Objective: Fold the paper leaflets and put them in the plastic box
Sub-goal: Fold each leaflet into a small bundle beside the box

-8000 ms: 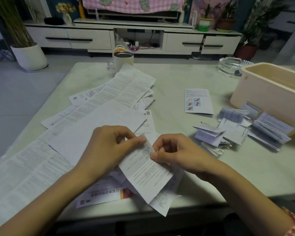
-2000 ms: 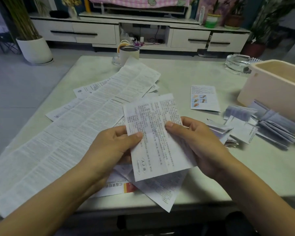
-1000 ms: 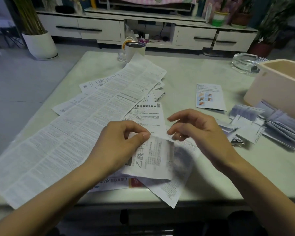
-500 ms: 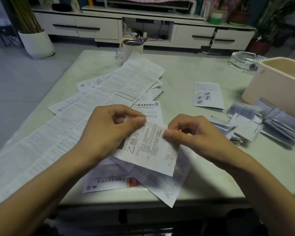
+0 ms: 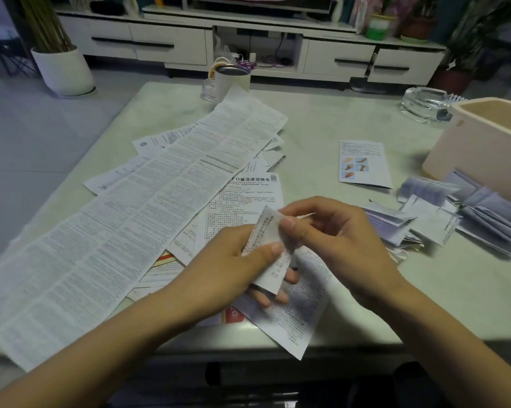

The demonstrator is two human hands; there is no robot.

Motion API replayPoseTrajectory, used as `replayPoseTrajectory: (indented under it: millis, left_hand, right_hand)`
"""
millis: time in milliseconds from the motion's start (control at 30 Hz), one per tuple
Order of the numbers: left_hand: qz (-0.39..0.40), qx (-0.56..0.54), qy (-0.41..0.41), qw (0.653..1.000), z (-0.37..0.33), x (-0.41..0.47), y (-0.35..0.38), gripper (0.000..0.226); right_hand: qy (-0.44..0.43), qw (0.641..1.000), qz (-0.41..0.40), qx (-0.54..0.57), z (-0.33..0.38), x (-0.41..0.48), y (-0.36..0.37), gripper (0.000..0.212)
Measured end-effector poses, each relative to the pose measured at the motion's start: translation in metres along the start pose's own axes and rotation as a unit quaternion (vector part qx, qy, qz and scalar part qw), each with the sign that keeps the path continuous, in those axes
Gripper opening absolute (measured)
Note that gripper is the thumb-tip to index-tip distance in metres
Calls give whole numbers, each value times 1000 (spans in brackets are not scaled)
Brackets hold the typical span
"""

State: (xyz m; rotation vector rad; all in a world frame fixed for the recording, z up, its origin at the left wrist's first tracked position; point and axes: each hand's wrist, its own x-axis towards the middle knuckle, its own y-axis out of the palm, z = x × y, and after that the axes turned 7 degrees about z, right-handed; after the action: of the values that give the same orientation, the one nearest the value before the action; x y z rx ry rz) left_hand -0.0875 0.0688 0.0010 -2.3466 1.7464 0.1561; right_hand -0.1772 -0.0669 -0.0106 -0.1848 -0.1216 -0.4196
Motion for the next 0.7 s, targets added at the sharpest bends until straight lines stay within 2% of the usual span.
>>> replayPoseTrajectory:
  millis: [100, 233, 300, 367, 467, 567, 700]
  left_hand:
    - [25, -19, -27, 999, -1, 0, -1, 20]
    - [89, 12, -44, 995, -2, -1, -1, 26]
    - [94, 28, -43, 994, 1, 0, -1, 29]
    - [85, 37, -33, 995, 1, 2, -2, 35]
    - [54, 61, -6, 997, -3, 6, -4, 40]
    - [36, 52, 7, 998, -7, 11, -3, 34]
    - [8, 45, 8, 999, -4, 19, -5, 31]
  right_hand:
    - [-13, 1000, -1, 13, -1, 0, -2, 25]
    - [3, 995, 84, -54, 2, -3, -5, 17]
    - [-15, 989, 86, -119, 2, -4, -5, 14]
    - [-23, 988, 49, -147, 1, -3, -8, 14]
    - [-13, 996, -13, -82, 5, -1, -15, 17]
    - [-5, 997, -54, -46, 9, 0, -20, 8]
    - [-8, 983, -164, -85, 9, 3, -42, 17]
